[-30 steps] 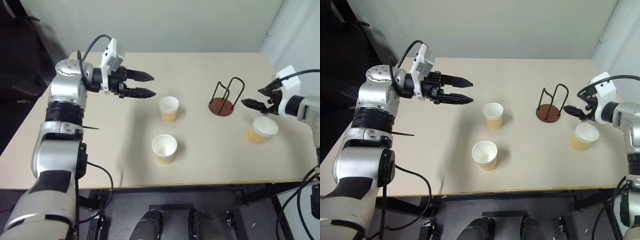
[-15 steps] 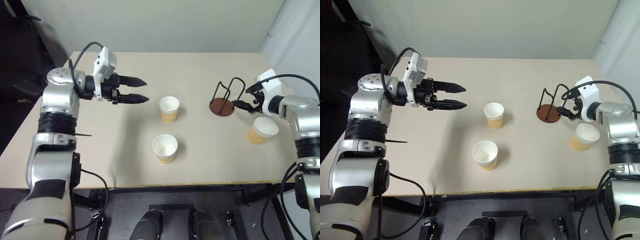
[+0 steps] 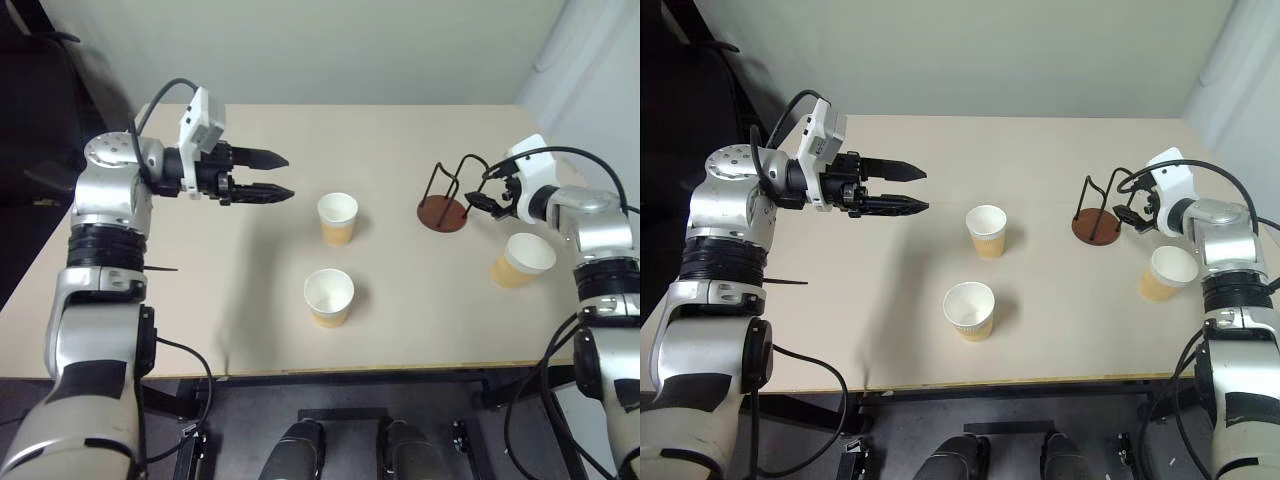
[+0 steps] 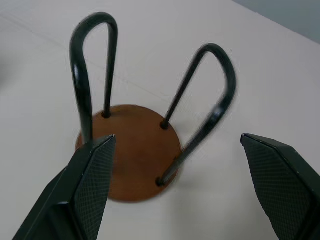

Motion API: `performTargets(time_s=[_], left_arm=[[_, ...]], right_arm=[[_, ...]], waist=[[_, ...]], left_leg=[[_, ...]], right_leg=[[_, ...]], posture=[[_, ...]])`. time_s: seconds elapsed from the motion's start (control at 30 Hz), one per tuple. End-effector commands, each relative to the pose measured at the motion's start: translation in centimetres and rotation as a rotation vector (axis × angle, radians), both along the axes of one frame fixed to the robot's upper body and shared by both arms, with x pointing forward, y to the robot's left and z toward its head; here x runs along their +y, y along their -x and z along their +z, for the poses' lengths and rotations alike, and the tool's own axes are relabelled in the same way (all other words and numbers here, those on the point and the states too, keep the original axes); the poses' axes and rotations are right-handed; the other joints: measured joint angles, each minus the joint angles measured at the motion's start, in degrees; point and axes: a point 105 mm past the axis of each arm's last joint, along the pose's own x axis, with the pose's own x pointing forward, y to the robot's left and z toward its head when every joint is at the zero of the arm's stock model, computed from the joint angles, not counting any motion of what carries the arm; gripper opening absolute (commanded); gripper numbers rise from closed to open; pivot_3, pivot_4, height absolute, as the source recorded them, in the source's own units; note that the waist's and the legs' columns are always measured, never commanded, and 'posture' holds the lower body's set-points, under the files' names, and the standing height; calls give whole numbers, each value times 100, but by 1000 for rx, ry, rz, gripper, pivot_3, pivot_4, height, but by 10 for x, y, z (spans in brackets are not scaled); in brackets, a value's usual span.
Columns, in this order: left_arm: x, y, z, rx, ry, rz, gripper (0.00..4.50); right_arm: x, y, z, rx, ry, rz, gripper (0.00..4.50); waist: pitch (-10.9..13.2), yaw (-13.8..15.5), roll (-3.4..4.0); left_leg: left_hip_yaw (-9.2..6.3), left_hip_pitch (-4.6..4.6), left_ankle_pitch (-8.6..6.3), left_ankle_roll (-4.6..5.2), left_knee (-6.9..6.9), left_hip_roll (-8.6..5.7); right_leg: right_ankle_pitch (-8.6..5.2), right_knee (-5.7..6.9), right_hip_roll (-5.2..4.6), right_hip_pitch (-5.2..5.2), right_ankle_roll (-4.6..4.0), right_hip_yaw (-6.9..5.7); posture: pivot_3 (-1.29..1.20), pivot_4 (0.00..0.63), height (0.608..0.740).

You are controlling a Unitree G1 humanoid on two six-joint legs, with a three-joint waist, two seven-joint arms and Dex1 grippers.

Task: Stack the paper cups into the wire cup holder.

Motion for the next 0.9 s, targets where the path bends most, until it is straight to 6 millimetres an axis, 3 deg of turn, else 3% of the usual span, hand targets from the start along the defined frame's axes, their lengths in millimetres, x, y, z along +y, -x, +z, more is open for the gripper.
performTargets(time_s=[0.03, 0.27, 0.4, 0.67, 0.7, 0.9], left_arm=[[0, 4, 20, -70, 12, -8, 3237], [1, 6, 23, -78, 8, -5, 3237], [3, 7, 24, -81, 5, -3, 3237], [3, 7, 25, -85, -1, -2, 3237], [3, 7, 25, -86, -1, -2, 3237], [1, 6, 27, -91, 0, -9, 3237]], right_arm=[[3, -6, 22, -79, 8, -1, 4050], [13, -12, 18, -78, 4, 13, 4050], [11, -12, 16, -65, 20, 14, 3190], [11, -4, 16, -13, 55, 70, 200], [11, -3, 17, -9, 57, 75, 16], [22, 7, 19, 33, 33, 144, 16]], waist=[[0, 2, 0], [0, 8, 0], [0, 8, 0], [0, 7, 1], [0, 6, 0], [0, 9, 1]], left_leg=[[0, 0, 0, -1, -1, 0], [-3, -1, -7, -7, -3, 0], [-4, -2, -8, -8, -6, 0], [-5, -2, -10, -10, -6, 0], [-4, -1, -10, -10, -6, 0], [-7, -2, -9, -11, -6, 0]], right_leg=[[0, 1, 0, -1, 0, 0], [0, -1, 0, -2, -1, -2], [0, -1, 0, -4, -1, -3], [-9, 0, 0, -4, -17, -3], [-14, 0, 0, -4, -25, -2], [-15, 1, 0, -3, -28, -5]], posture=[[0, 150, 740], [0, 150, 740], [0, 150, 740], [0, 150, 740], [0, 150, 740], [0, 150, 740]])
